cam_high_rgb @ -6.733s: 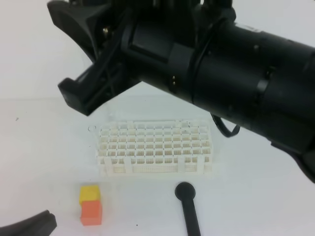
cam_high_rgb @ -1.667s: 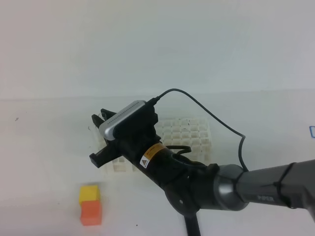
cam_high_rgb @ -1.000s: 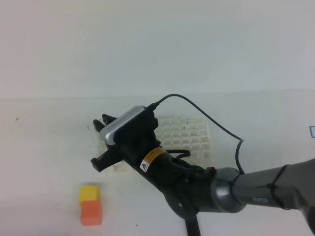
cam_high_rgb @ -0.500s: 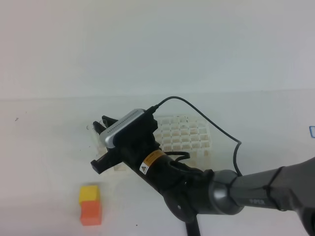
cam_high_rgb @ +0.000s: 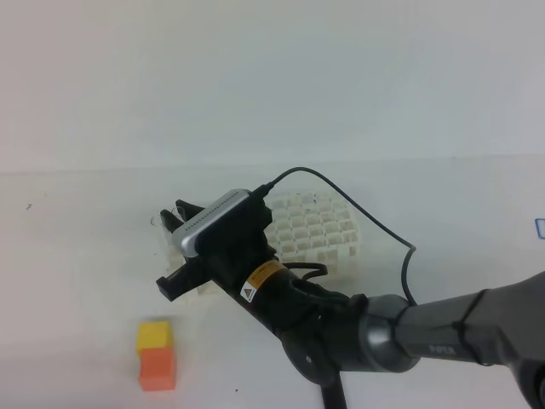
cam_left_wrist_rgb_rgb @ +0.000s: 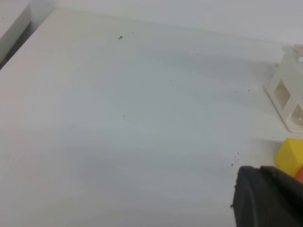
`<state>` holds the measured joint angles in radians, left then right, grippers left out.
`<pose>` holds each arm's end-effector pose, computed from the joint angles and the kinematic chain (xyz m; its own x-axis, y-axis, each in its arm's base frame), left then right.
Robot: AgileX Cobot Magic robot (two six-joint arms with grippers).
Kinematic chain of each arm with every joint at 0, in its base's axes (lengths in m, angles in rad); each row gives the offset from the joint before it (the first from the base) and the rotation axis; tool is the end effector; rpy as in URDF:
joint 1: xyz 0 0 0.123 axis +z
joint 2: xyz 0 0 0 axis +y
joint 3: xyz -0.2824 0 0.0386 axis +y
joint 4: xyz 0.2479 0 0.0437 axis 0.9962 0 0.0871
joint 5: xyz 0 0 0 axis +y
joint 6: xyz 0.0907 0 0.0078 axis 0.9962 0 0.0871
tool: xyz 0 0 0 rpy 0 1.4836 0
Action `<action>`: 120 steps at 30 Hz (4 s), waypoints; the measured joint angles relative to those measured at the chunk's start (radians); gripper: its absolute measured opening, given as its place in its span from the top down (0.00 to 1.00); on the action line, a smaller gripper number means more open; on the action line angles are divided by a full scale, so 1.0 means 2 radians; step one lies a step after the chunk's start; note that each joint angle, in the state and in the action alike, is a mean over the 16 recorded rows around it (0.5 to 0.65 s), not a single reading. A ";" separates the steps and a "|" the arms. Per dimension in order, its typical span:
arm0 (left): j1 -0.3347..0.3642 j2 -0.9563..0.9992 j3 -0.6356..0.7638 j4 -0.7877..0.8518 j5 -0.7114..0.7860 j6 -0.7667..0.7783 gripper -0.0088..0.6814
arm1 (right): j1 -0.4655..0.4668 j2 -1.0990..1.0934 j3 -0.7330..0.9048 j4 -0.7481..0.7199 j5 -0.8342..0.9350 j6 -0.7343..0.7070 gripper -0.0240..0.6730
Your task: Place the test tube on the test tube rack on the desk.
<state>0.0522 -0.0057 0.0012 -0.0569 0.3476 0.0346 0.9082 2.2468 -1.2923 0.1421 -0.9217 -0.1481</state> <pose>0.0531 0.0010 0.1817 -0.2516 -0.0321 -0.9673 -0.0382 0.9990 -0.0232 0.3010 0.3690 0.1465 0.0745 -0.0043 -0.9972 -0.7108 0.7012 -0.0561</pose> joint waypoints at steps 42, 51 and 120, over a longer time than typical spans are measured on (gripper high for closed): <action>0.000 0.000 0.000 -0.001 0.000 0.000 0.99 | -0.028 -0.150 0.041 0.108 0.059 -0.145 0.76; 0.000 0.000 0.000 -0.001 0.000 0.000 0.99 | -0.065 -0.184 0.140 0.161 0.056 -0.194 0.95; 0.000 0.001 0.000 -0.001 0.000 0.000 0.99 | -0.401 -1.101 0.611 0.020 0.474 -0.210 0.97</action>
<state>0.0522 -0.0041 0.0012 -0.0586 0.3476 0.0346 0.1055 0.0454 -0.0701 0.1813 0.0254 -0.5681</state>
